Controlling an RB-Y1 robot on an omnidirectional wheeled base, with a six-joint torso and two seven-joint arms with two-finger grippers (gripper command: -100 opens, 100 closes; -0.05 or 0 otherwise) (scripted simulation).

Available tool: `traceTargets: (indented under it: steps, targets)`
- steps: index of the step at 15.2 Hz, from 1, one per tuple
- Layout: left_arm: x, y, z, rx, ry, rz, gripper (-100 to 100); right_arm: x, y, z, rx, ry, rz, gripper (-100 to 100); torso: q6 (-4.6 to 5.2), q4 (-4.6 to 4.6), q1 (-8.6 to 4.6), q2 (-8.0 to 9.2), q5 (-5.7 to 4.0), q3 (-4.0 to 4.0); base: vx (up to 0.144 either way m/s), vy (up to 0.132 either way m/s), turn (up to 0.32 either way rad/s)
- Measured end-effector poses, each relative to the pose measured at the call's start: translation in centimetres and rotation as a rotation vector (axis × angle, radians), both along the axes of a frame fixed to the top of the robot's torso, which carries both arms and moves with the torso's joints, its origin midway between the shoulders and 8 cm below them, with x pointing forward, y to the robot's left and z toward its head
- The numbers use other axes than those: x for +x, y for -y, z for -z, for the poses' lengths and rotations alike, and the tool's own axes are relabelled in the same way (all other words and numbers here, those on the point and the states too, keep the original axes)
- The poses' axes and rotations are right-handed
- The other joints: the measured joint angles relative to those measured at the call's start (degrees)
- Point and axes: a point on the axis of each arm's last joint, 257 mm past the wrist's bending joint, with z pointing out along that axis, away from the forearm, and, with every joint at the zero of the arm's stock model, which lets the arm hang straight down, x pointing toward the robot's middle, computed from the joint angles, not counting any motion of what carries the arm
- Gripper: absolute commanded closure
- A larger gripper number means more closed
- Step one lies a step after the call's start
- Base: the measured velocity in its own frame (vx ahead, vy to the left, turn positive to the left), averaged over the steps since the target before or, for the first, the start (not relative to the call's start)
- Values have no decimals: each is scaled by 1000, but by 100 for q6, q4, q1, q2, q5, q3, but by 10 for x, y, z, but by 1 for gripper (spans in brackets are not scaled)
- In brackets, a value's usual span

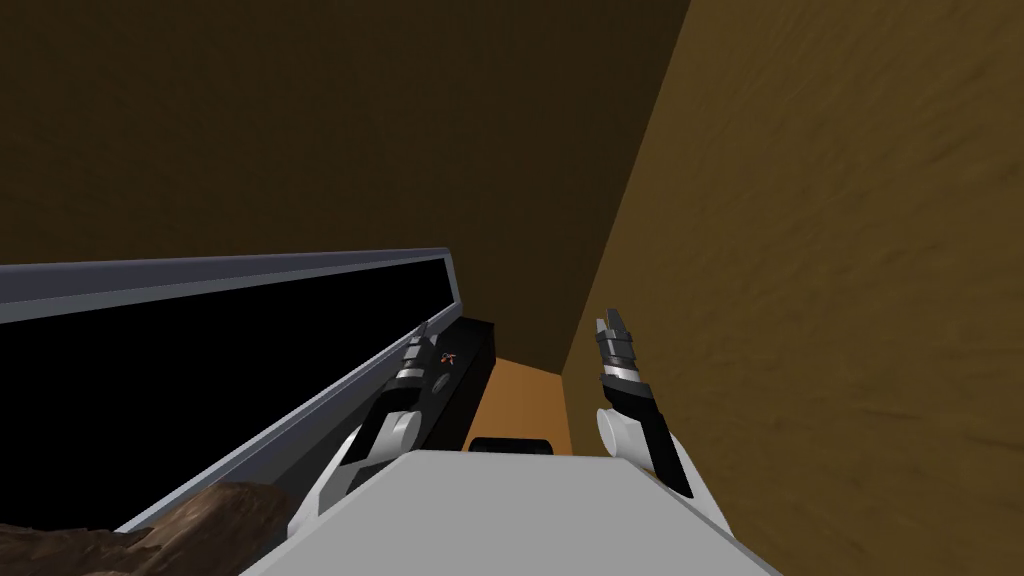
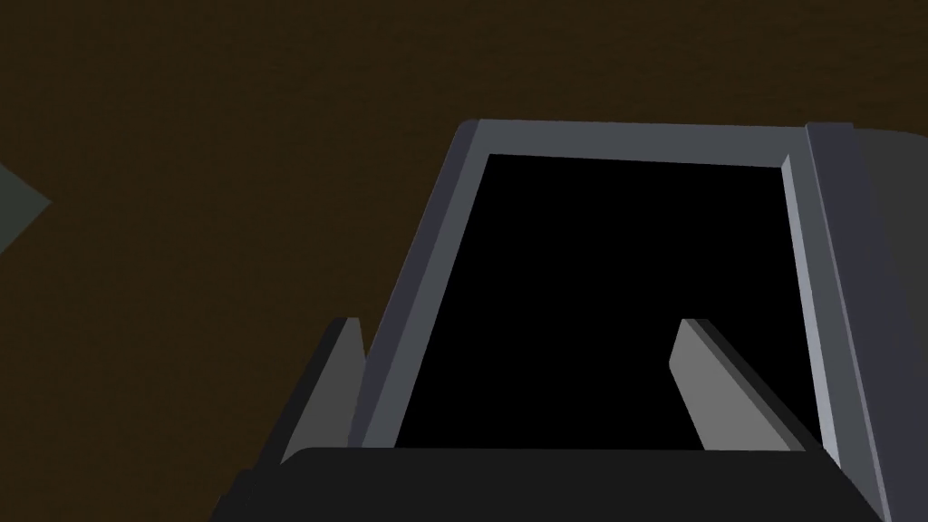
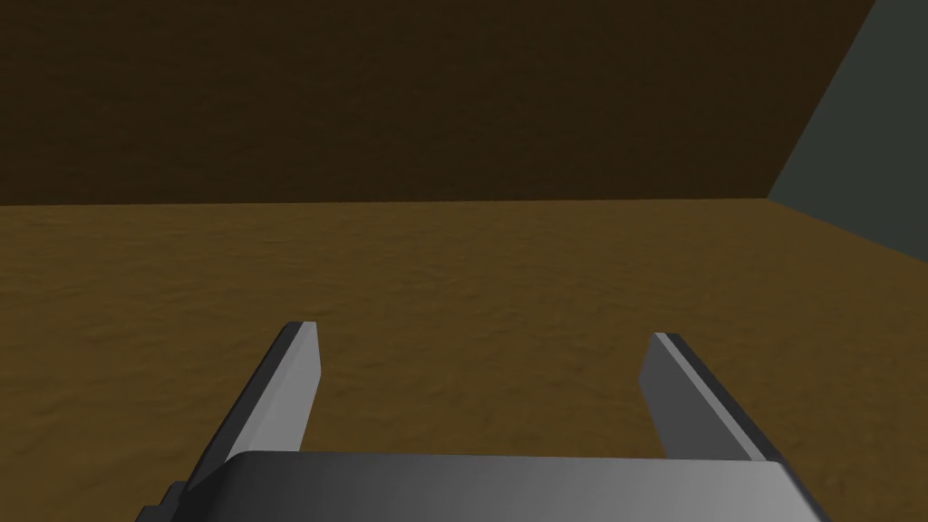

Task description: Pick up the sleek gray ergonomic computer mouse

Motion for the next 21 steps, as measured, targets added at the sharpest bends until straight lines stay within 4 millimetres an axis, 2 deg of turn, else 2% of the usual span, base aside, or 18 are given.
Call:
traceTargets:
  steps: [5,12,17,21]
  targets:
    - [7,-28,60,-52,-162,-16,-100,0,0,0,0,0,0,0,0,-2,0,-8,0,-5,104,-22,58]
    - [2,-66,136,-143,-372,-62,-100,0,0,0,0,0,0,0,-1,-1,-1,-7,-1,-3,97,-25,58]
    - [-14,-97,195,-224,-526,-112,-100,0,0,0,0,0,0,0,-1,-2,1,-6,0,-4,94,-22,49]
    - [-27,-115,232,-285,-624,-154,-100,0,0,0,0,0,0,0,-2,1,3,1,0,1,83,-21,57]
